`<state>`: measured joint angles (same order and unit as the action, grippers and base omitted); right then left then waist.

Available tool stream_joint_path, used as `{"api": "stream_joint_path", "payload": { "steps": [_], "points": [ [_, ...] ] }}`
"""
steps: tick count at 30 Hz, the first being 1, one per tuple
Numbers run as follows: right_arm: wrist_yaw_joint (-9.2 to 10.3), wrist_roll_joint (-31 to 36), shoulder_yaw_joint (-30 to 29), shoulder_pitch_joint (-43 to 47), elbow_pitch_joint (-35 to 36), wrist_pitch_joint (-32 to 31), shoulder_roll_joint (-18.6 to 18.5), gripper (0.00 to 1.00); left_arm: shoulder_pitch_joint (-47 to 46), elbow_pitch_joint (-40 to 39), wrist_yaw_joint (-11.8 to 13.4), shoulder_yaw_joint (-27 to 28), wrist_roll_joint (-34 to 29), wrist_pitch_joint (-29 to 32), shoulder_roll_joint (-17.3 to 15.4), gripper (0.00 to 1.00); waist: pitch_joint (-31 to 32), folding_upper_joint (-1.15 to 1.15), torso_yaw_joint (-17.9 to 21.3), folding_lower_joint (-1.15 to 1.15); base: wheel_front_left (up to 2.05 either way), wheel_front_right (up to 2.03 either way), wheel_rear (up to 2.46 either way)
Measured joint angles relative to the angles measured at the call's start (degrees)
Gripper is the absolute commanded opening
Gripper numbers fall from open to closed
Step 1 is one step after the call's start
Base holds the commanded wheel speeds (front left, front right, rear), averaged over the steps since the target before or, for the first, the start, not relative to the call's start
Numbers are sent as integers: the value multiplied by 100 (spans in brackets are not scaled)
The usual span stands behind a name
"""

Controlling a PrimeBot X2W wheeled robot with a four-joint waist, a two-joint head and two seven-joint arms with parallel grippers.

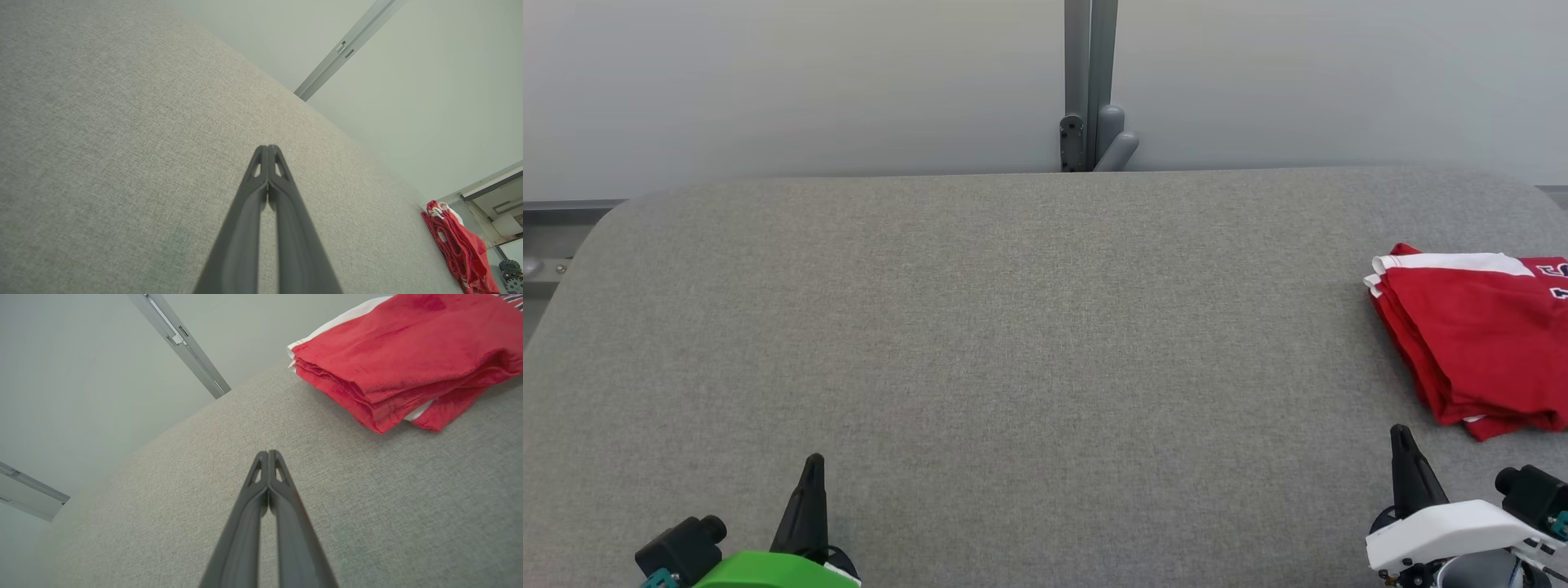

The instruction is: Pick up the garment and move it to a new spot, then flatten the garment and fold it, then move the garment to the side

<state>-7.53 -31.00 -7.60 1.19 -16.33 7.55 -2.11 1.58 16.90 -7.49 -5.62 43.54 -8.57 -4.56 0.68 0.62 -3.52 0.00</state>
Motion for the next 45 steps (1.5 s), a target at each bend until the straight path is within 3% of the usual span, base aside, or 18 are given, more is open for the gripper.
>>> {"api": "stream_joint_path", "payload": {
  "steps": [19, 45],
  "points": [
    [1, -1731, 26, -179, 71, -405, -19, 0, -210, -88, 0, 253, 1428, 363, -1, 0, -18, 0, 72, 0, 0, 0, 0],
    [1, -3529, 52, -389, 143, -809, -34, 0, -414, -174, 0, 568, 2887, 776, 9, 0, -41, 0, 166, 0, 0, 0, 0]
  ]
}}
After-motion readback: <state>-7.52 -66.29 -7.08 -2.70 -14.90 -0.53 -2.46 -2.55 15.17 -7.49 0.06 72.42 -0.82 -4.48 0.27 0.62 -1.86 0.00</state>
